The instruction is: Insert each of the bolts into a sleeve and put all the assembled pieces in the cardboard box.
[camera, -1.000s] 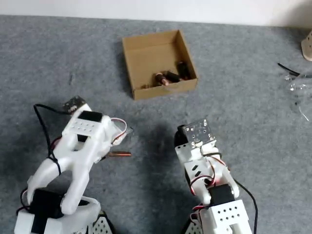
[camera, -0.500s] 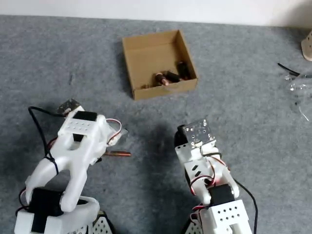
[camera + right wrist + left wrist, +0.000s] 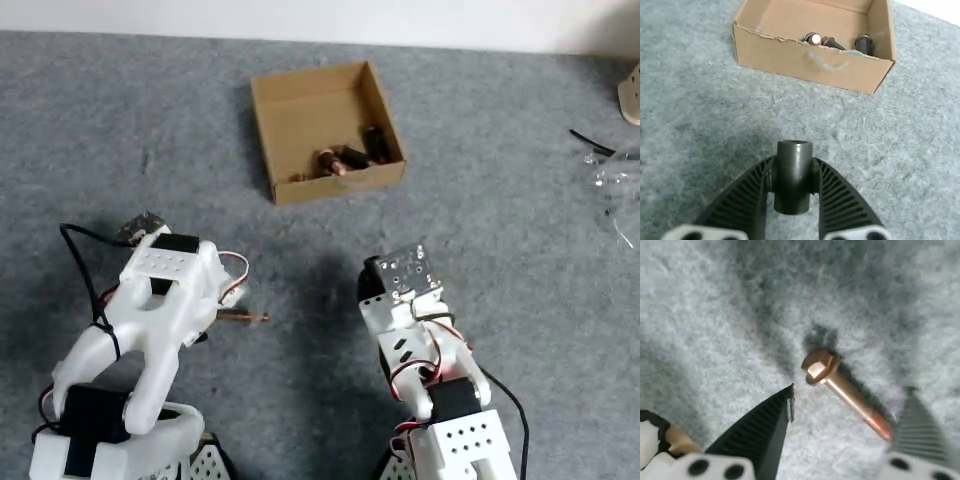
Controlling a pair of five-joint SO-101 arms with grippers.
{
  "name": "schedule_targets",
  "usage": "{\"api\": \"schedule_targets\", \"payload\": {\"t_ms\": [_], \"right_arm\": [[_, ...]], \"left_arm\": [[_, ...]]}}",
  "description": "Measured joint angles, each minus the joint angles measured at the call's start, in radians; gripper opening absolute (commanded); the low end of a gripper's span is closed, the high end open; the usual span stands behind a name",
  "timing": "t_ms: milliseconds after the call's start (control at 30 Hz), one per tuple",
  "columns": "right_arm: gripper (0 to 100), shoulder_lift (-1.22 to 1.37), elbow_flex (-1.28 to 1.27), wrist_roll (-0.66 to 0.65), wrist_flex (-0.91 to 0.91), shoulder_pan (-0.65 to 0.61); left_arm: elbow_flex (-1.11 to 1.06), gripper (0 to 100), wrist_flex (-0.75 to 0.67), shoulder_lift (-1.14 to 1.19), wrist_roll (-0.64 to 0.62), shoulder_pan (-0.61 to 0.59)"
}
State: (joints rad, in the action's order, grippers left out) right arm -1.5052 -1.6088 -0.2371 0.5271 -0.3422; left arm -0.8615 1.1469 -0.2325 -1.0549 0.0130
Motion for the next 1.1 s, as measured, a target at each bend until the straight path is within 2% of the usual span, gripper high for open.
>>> {"api": "schedule_targets", "payload": {"t_ms": [200, 367, 767, 1100], "right_arm": [[0.5, 0.000, 0.000, 0.000, 0.000, 0.000], [0.5, 0.000, 0.000, 0.000, 0.000, 0.000], [0.5, 0.000, 0.000, 0.000, 0.000, 0.000], [0.5, 0.000, 0.000, 0.000, 0.000, 0.000]], "left_arm": [[-0.034, 1, -0.054, 0.000, 0.000, 0.000], [-0.084, 1, -0.130, -0.006, -0.002, 0.000], [-0.040, 1, -0.115, -0.002, 0.006, -0.002], [0.284, 0, 0.094, 0.000, 0.402, -0.006]]}}
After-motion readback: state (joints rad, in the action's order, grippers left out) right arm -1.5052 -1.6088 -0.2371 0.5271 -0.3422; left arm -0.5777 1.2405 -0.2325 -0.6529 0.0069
